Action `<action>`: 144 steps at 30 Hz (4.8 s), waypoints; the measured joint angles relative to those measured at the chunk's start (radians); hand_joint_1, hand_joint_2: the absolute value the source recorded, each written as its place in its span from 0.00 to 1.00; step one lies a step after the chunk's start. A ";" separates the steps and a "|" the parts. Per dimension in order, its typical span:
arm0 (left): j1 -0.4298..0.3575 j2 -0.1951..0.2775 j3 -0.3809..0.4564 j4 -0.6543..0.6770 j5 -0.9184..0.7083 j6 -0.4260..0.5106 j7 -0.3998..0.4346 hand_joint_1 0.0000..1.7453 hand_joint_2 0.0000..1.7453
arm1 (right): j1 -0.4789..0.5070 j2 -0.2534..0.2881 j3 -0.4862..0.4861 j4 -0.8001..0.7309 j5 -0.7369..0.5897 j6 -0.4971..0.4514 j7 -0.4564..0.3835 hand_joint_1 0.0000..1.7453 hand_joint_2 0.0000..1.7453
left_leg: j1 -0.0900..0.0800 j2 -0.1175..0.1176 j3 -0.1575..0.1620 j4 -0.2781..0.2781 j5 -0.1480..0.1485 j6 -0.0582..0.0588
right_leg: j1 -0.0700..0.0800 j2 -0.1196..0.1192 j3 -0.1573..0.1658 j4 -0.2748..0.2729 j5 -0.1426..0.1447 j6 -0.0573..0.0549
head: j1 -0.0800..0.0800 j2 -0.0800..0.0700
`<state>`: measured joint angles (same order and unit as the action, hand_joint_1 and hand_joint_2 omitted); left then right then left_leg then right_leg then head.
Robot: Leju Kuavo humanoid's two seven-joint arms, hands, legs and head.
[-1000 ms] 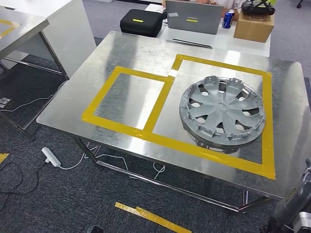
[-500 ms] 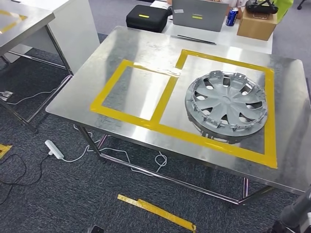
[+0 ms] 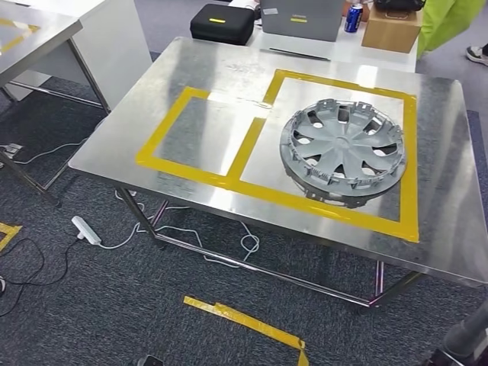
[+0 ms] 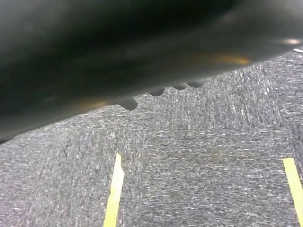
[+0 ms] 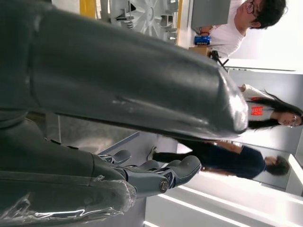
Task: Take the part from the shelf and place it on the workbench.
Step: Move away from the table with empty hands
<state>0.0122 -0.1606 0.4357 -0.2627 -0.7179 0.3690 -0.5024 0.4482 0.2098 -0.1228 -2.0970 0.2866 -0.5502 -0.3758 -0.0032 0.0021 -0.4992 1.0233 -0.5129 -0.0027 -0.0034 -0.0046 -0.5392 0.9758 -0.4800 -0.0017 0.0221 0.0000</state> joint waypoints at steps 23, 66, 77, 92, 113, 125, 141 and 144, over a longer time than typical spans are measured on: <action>0.020 -0.019 0.049 -0.018 -0.003 0.018 0.002 0.00 0.00 | -0.012 0.125 -0.292 0.379 -0.127 0.032 0.042 0.00 0.00 | -0.003 0.000 -0.103 0.085 -0.044 -0.009 | -0.002 0.000 0.067 -0.031 -0.034 -0.008 | -0.003 0.000; 0.070 -0.075 0.270 -0.143 -0.162 -0.032 0.034 0.00 0.00 | 0.004 0.151 -0.181 0.947 0.140 0.143 0.518 0.00 0.00 | 0.008 -0.051 -0.014 -0.039 0.014 0.022 | -0.005 0.091 -0.010 0.025 -0.027 0.026 | -0.001 0.000; 0.069 -0.087 0.301 -0.157 -0.176 -0.038 0.034 0.00 0.00 | 0.002 0.150 -0.189 0.964 0.143 0.151 0.527 0.00 0.00 | -0.004 0.076 -0.009 -0.043 0.013 0.027 | -0.002 -0.054 0.020 0.020 -0.043 0.029 | 0.010 0.000; 0.070 -0.093 0.349 -0.169 -0.237 -0.050 0.024 0.00 0.00 | 0.000 0.151 -0.199 0.974 0.150 0.181 0.529 0.00 0.00 | 0.020 -0.059 -0.025 0.012 0.004 -0.010 | -0.003 0.095 0.015 0.014 -0.017 0.003 | 0.003 0.000; 0.048 -0.102 0.432 -0.169 -0.295 -0.059 0.006 0.00 0.00 | -0.020 0.150 -0.232 1.012 0.178 0.211 0.531 0.00 0.00 | 0.010 0.071 -0.020 0.006 -0.030 -0.012 | -0.001 -0.023 0.029 0.003 -0.030 0.002 | 0.009 0.000; 0.064 -0.115 0.477 -0.205 -0.327 -0.099 0.017 0.00 0.00 | -0.014 0.151 -0.231 1.011 0.181 0.227 0.557 0.00 0.00 | 0.013 -0.090 -0.023 -0.024 0.014 0.013 | 0.000 0.132 0.006 0.014 -0.022 0.014 | 0.005 0.000; 0.064 -0.123 0.498 -0.228 -0.341 -0.105 0.016 0.00 0.00 | -0.013 0.151 -0.232 1.012 0.188 0.233 0.556 0.00 0.00 | 0.010 0.102 0.002 -0.039 0.003 -0.005 | -0.007 -0.041 0.013 0.015 -0.034 0.026 | 0.005 0.000; 0.062 -0.122 0.503 -0.229 -0.352 -0.105 0.010 0.00 0.00 | -0.013 0.151 -0.235 1.012 0.193 0.238 0.552 0.00 0.00 | 0.017 0.057 -0.008 -0.002 -0.034 -0.020 | -0.009 -0.018 0.018 0.011 -0.026 0.009 | 0.003 0.000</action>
<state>0.0738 -0.2822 0.9386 -0.4913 -1.0700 0.2636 -0.4924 0.4351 0.3605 -0.3575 -1.0849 0.4796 -0.3120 0.1758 0.0140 0.0593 -0.5072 1.0214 -0.5468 -0.0226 -0.0127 -0.0230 -0.5216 0.9868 -0.5058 0.0075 0.0252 0.0000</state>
